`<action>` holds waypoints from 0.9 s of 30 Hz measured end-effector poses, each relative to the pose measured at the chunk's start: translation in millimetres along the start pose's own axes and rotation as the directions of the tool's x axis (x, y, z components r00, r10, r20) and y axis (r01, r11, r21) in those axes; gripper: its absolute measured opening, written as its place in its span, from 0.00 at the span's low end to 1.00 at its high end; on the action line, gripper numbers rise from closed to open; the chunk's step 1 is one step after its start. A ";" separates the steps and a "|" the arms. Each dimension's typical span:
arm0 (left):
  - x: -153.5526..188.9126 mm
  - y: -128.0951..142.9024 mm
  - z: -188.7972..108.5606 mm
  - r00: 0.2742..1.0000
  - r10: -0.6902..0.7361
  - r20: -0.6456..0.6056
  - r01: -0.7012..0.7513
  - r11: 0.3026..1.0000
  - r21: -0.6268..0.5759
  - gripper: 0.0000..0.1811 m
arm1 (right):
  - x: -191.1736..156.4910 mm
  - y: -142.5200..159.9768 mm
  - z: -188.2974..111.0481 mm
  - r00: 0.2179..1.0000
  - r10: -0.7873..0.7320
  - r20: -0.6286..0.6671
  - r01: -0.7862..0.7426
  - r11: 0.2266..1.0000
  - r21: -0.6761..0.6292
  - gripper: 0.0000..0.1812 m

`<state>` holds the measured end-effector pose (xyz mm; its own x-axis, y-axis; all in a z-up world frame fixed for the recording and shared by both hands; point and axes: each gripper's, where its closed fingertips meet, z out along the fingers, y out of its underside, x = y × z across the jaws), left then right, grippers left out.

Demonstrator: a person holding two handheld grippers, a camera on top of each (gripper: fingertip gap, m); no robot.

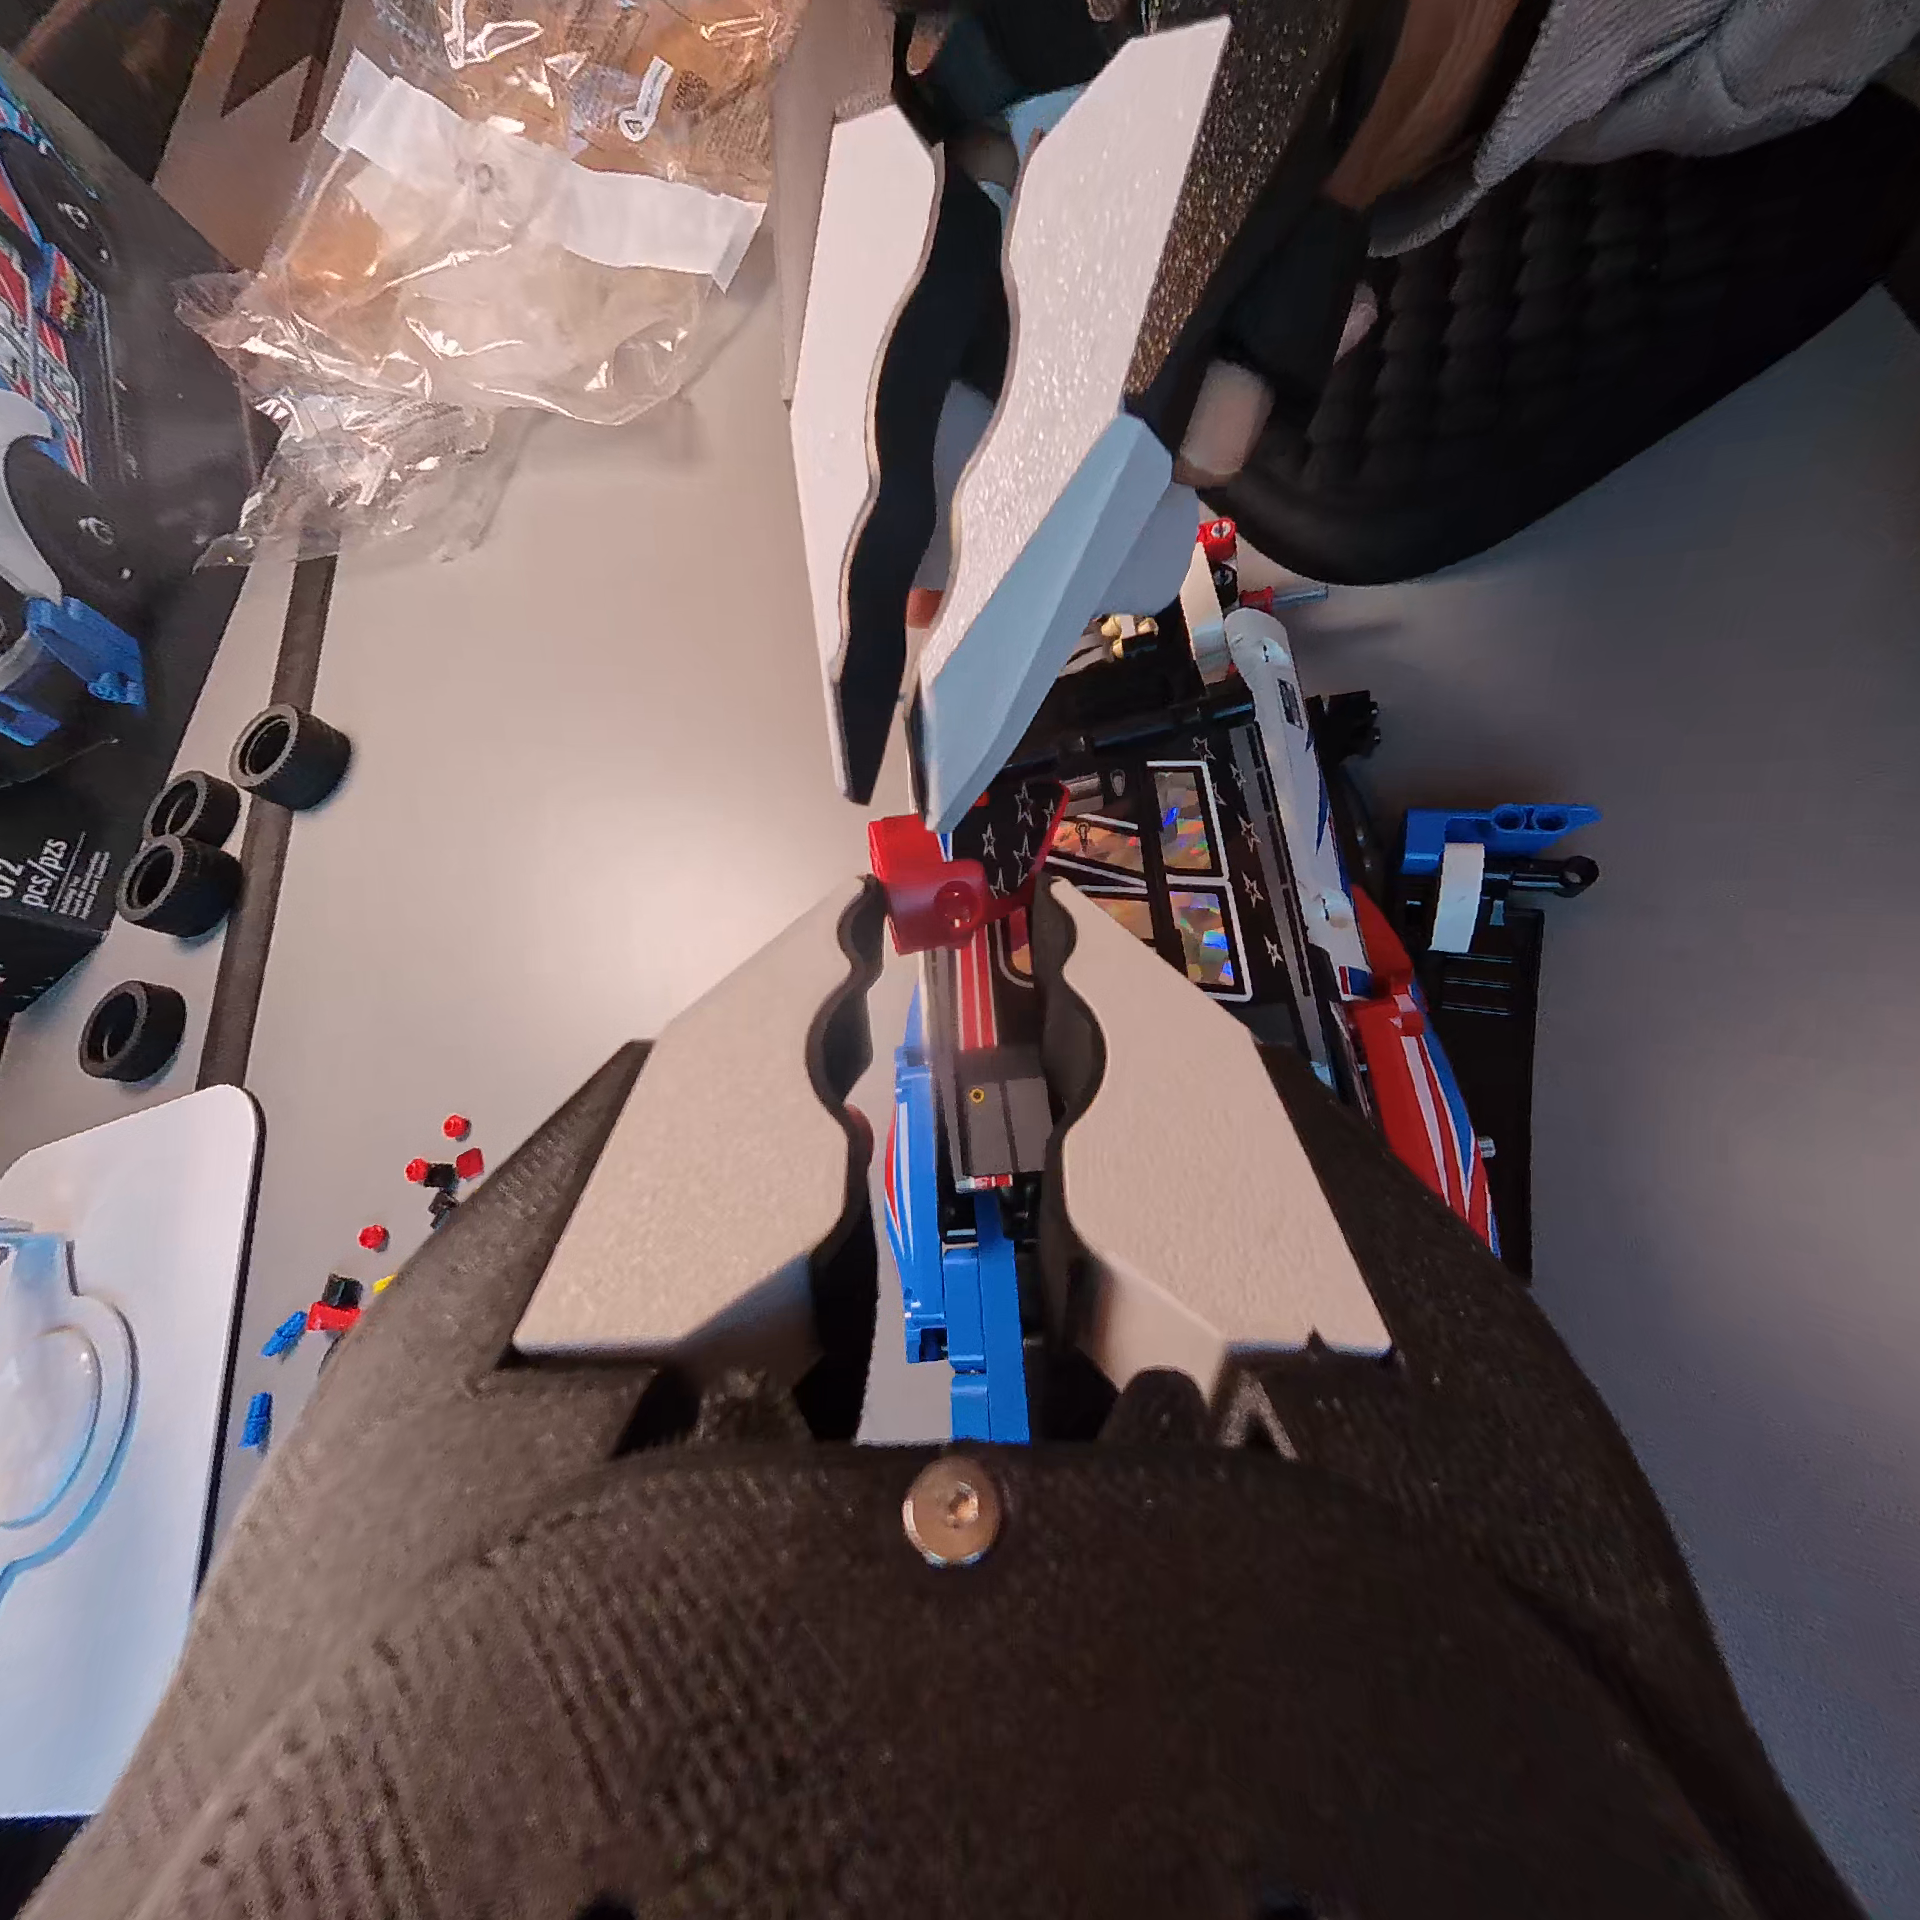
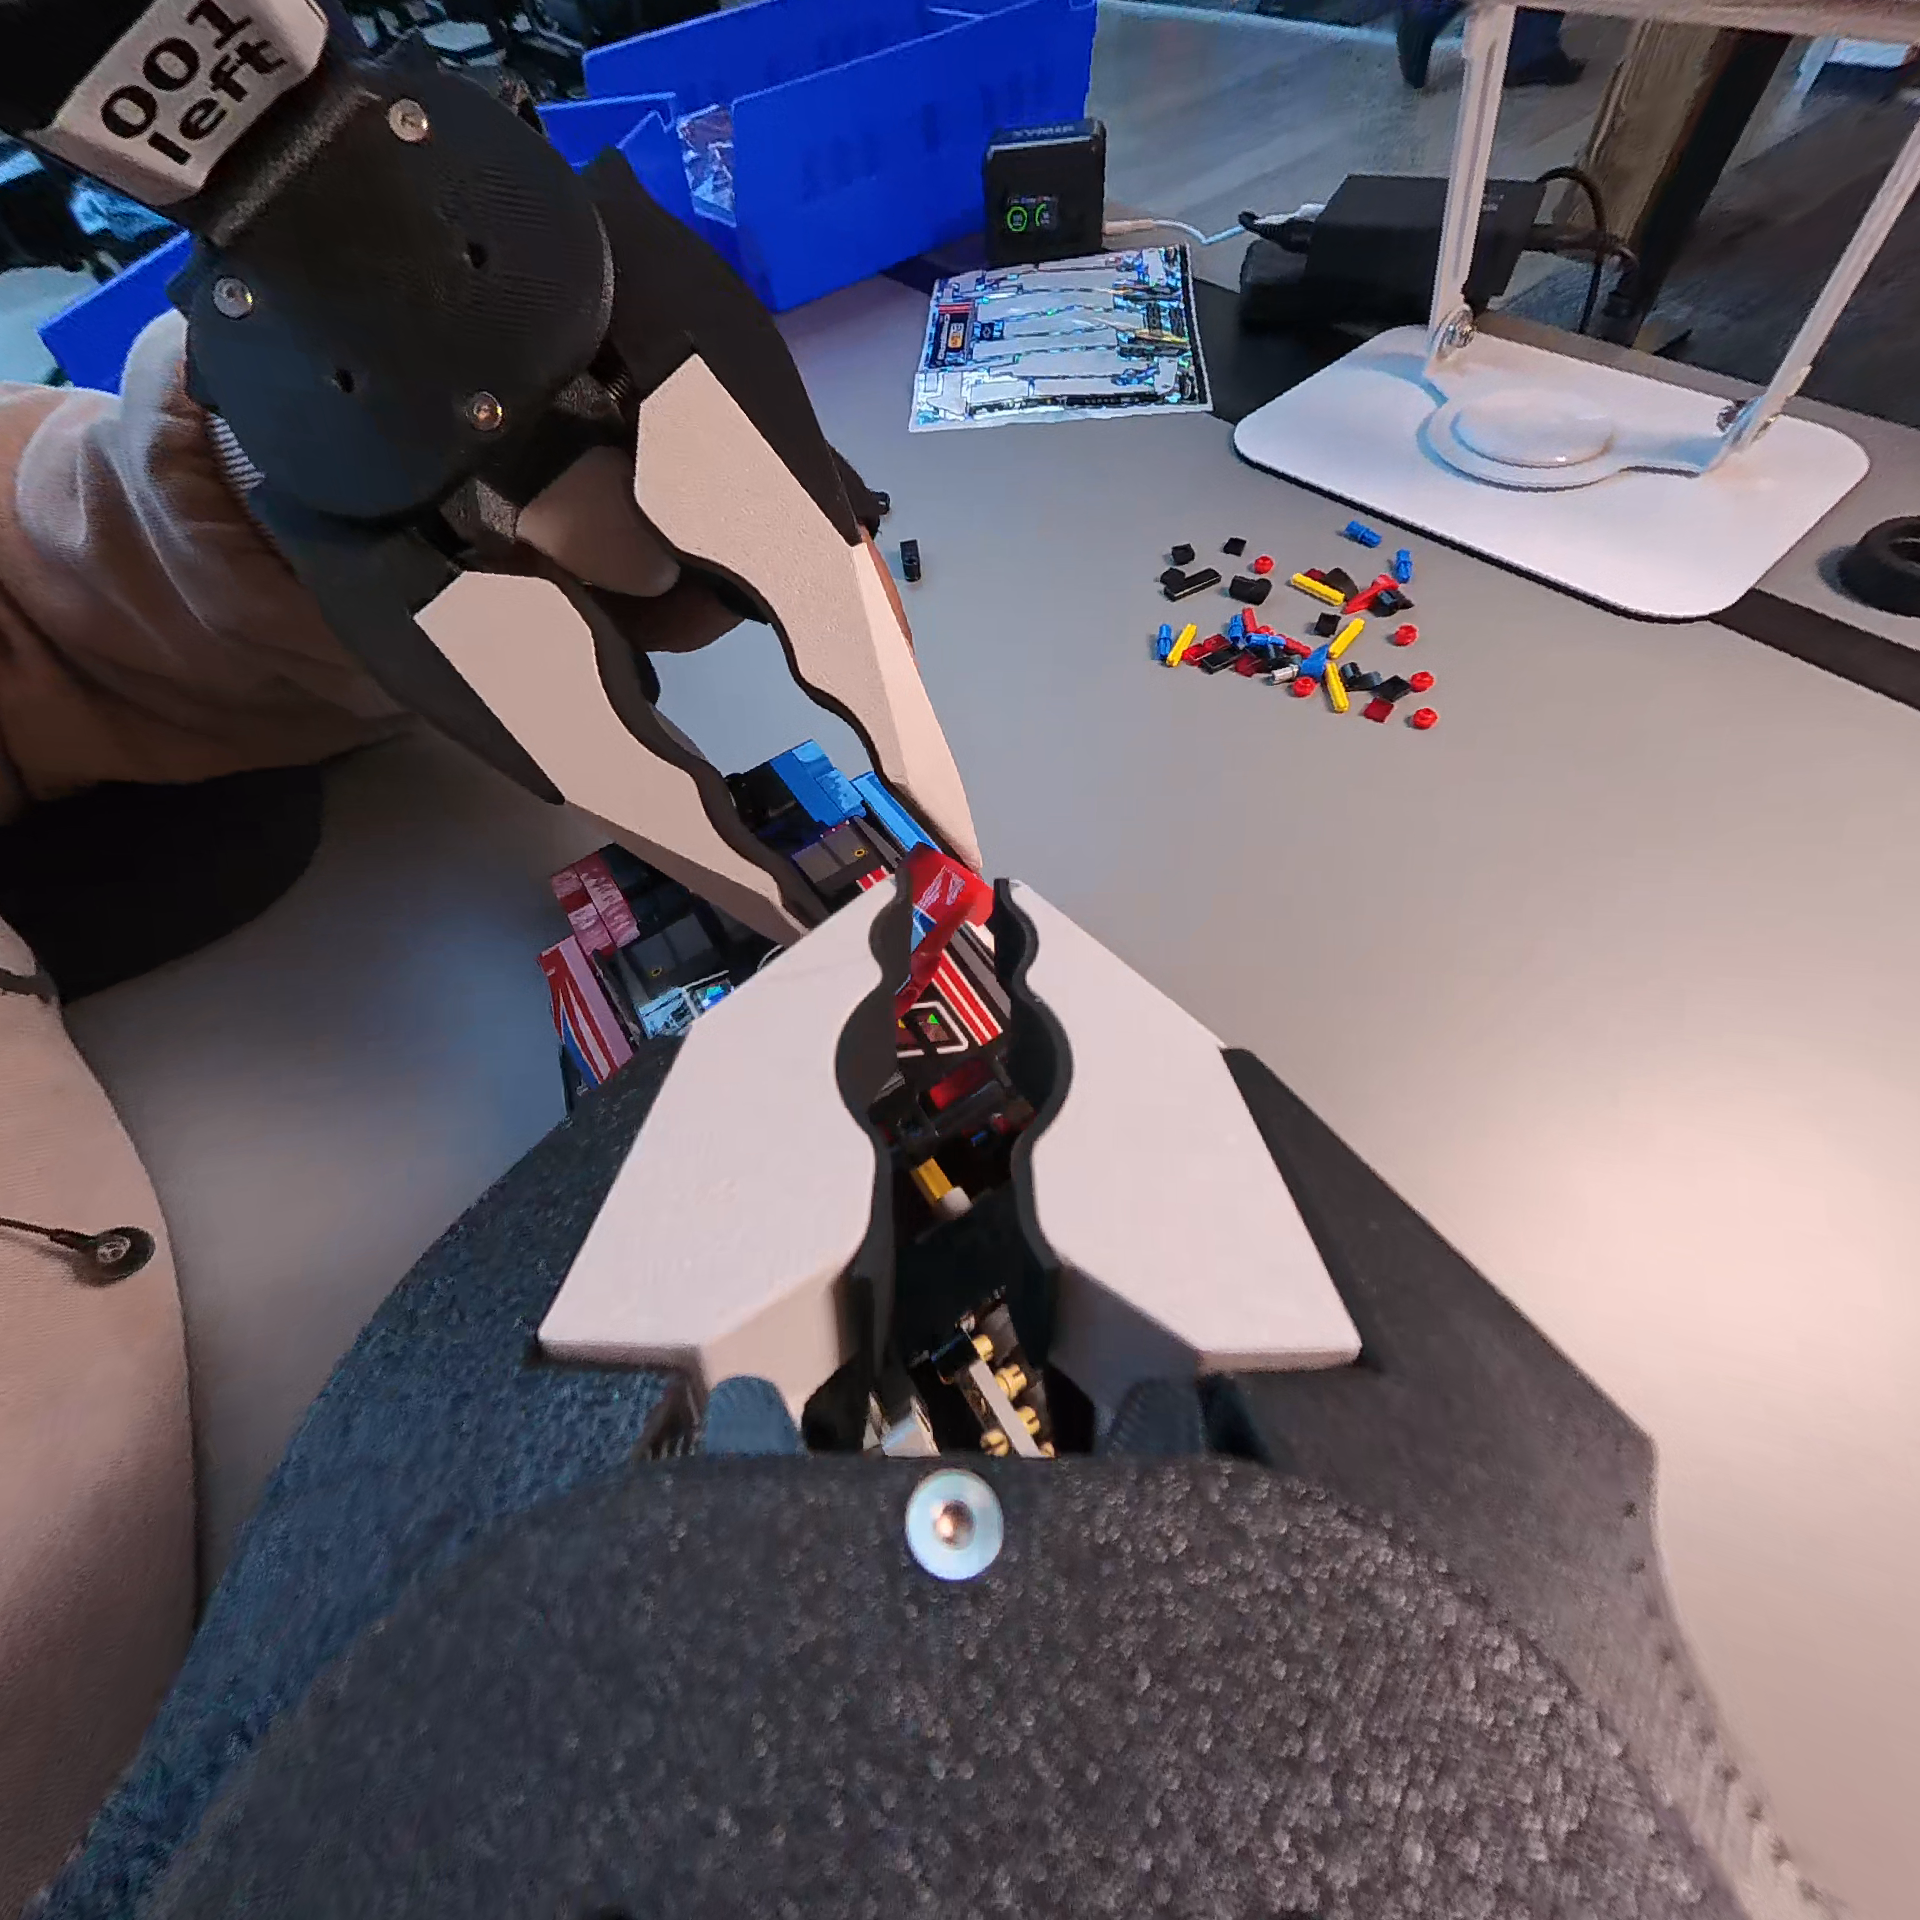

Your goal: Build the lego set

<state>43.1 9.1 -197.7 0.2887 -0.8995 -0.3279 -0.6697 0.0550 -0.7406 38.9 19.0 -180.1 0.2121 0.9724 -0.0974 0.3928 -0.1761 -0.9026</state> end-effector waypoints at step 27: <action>1.0 0.5 0.4 1.000 -0.025 0.000 0.025 0.999 -0.034 0.15 | -1.8 -1.5 2.8 0.984 -0.139 -0.110 0.134 0.990 -0.047 0.00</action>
<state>43.3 8.4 -198.7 0.3056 -0.9005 -0.3093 -0.6854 0.0175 -0.7280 35.4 17.9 -179.7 0.2527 0.9646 0.0756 0.4597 -0.0510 -0.8866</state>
